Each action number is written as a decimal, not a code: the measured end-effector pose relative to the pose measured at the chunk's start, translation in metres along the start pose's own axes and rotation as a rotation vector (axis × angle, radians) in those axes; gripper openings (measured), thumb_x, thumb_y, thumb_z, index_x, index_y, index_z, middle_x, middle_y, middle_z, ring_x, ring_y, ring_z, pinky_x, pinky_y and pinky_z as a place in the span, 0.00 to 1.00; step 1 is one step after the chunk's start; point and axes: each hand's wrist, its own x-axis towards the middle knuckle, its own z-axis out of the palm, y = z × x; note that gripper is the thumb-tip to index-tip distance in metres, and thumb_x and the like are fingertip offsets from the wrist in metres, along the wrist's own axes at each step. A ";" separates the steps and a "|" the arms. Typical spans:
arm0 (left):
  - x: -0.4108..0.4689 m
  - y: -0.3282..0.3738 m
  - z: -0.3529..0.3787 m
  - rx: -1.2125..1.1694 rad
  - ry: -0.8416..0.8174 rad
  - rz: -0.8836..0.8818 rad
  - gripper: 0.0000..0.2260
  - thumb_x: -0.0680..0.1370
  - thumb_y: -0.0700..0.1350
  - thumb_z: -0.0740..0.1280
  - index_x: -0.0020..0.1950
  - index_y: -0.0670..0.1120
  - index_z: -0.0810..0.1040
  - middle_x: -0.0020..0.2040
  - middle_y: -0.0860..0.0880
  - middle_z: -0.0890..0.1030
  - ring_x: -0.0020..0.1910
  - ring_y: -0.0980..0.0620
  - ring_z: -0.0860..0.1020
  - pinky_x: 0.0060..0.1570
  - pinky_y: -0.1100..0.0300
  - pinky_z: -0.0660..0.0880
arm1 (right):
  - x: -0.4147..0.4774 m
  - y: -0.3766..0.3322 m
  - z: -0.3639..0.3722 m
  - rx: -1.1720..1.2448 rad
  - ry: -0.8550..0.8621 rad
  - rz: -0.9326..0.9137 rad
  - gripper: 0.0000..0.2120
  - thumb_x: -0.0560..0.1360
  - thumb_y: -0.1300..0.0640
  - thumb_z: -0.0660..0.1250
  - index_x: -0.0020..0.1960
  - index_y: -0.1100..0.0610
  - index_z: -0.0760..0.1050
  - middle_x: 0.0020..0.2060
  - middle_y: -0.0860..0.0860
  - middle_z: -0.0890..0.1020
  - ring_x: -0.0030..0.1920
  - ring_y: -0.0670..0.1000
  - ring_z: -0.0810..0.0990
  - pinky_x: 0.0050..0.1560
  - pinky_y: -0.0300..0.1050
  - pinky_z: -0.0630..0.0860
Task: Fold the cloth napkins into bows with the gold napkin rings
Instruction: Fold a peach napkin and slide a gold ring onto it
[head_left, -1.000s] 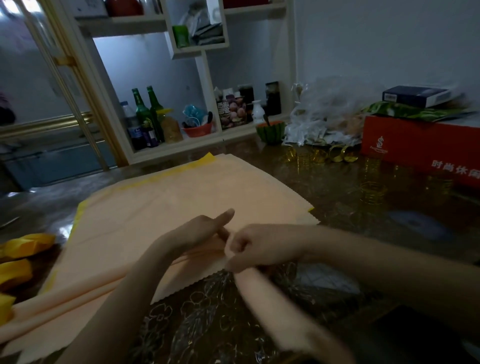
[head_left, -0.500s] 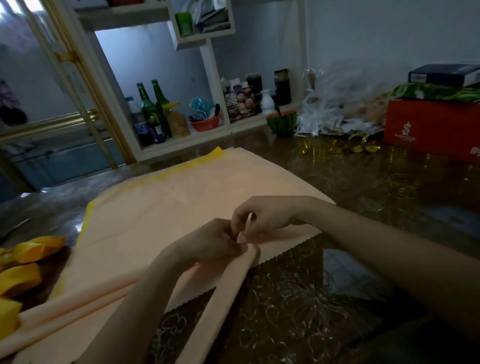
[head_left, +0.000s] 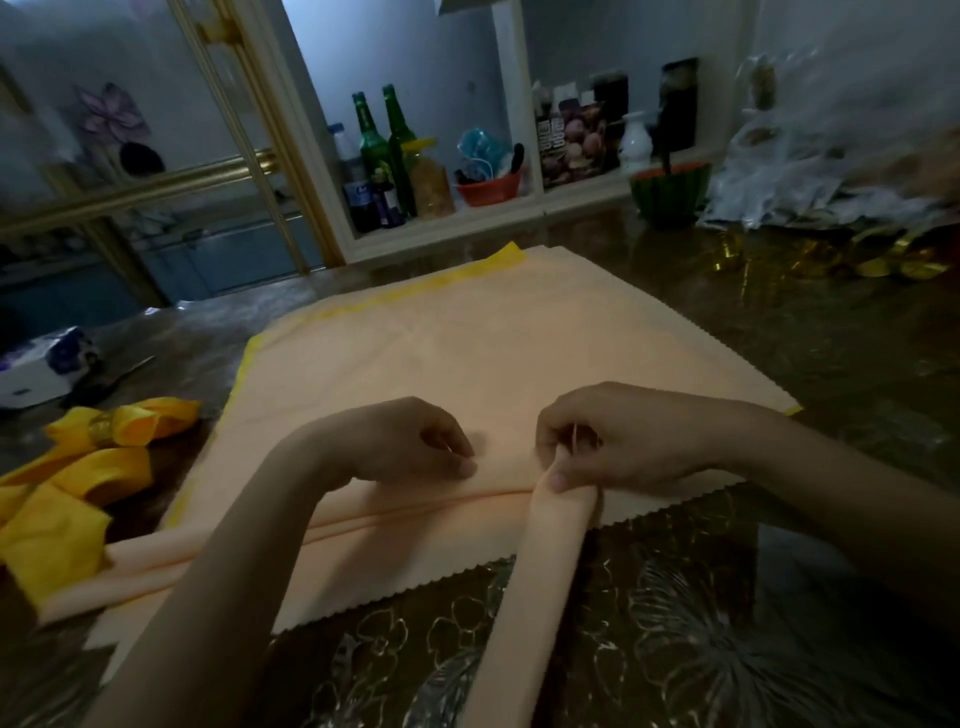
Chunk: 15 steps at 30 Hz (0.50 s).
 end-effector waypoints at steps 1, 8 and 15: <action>0.000 -0.003 -0.001 0.029 0.013 -0.020 0.09 0.78 0.50 0.64 0.57 0.51 0.77 0.50 0.56 0.76 0.49 0.58 0.74 0.48 0.64 0.68 | 0.000 0.002 -0.001 -0.023 0.041 0.010 0.09 0.75 0.52 0.66 0.42 0.42 0.68 0.43 0.40 0.72 0.43 0.41 0.70 0.42 0.34 0.66; 0.018 -0.024 0.003 0.075 0.316 -0.107 0.10 0.77 0.50 0.65 0.54 0.47 0.80 0.49 0.51 0.78 0.47 0.54 0.74 0.44 0.63 0.68 | -0.001 0.034 -0.011 -0.022 0.242 0.119 0.10 0.75 0.55 0.67 0.40 0.43 0.69 0.42 0.41 0.71 0.42 0.41 0.69 0.40 0.36 0.66; 0.016 -0.017 0.004 0.260 0.222 -0.149 0.13 0.77 0.54 0.65 0.54 0.46 0.78 0.48 0.50 0.77 0.46 0.53 0.74 0.47 0.61 0.70 | -0.001 0.035 0.000 0.135 0.269 0.131 0.06 0.70 0.52 0.71 0.44 0.46 0.75 0.46 0.40 0.69 0.45 0.41 0.69 0.42 0.37 0.67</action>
